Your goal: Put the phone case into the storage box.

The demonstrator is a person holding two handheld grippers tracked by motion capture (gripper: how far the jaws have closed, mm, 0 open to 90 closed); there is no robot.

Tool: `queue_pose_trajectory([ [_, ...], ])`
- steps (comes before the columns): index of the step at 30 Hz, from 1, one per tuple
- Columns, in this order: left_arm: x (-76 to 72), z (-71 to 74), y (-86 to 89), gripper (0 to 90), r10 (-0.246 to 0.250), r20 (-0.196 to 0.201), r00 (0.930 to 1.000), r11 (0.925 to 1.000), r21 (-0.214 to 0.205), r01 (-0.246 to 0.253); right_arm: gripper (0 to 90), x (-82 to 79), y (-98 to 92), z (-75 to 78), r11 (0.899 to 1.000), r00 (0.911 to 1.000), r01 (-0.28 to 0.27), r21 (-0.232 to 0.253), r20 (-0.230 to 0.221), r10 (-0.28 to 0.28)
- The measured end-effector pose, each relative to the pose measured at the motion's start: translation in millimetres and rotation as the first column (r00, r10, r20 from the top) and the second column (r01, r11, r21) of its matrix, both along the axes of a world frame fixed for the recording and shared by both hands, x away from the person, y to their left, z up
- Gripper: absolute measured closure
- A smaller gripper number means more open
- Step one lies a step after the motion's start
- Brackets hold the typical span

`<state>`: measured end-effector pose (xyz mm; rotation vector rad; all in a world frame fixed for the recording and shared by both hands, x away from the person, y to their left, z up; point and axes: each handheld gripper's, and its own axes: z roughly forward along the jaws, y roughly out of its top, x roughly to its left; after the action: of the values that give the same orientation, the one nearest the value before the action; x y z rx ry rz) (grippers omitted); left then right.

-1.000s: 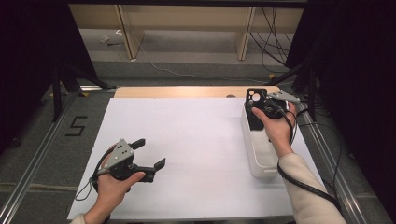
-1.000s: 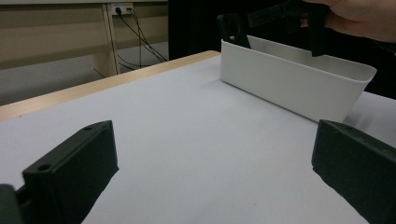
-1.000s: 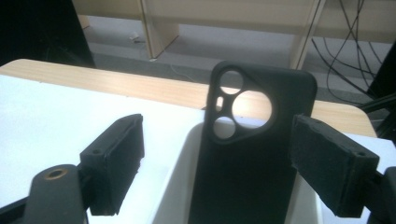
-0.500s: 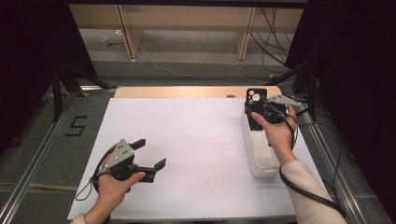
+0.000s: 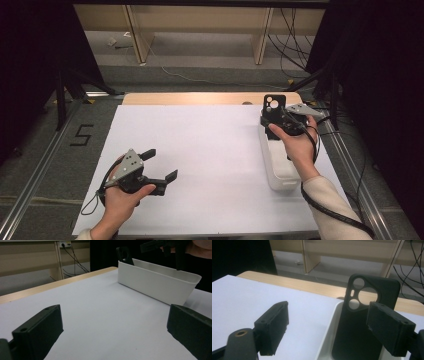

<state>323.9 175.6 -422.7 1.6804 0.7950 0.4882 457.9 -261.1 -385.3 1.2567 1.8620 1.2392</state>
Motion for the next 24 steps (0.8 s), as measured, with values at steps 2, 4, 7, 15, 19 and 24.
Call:
queue_pose_trajectory([
  [2,0.0,-0.1,-0.2,0.0,-0.001,-0.002,1.0000,1.0000,-0.001,0.001,19.0,-1.7,-0.1,0.7,1.000,1.0000,-0.004,0.000,0.005,0.004],
  [4,0.0,-0.4,-0.4,0.0,-0.001,-0.003,1.0000,1.0000,0.002,0.001,18.9,-3.5,0.4,1.5,1.000,0.9999,-0.009,-0.002,0.010,0.009],
  [7,0.0,-0.3,-0.5,0.0,-0.001,-0.002,1.0000,1.0000,0.002,0.001,18.7,-6.3,1.6,2.6,1.000,0.9997,-0.019,-0.004,0.015,0.019],
  [15,0.0,-0.3,-0.4,0.0,-0.001,-0.002,1.0000,1.0000,0.002,0.001,18.5,-13.1,5.3,5.0,0.999,0.9988,-0.040,-0.005,0.027,0.040],
  [19,-0.1,0.0,-0.4,0.0,-0.001,-0.001,1.0000,1.0000,0.001,0.001,18.4,-16.3,6.8,6.8,0.999,0.9981,-0.050,-0.007,0.036,0.051],
  [24,0.0,0.1,0.1,0.0,0.000,0.001,1.0000,1.0000,0.002,0.000,18.2,-20.6,7.6,7.3,0.998,0.9973,-0.060,-0.008,0.041,0.061],
])
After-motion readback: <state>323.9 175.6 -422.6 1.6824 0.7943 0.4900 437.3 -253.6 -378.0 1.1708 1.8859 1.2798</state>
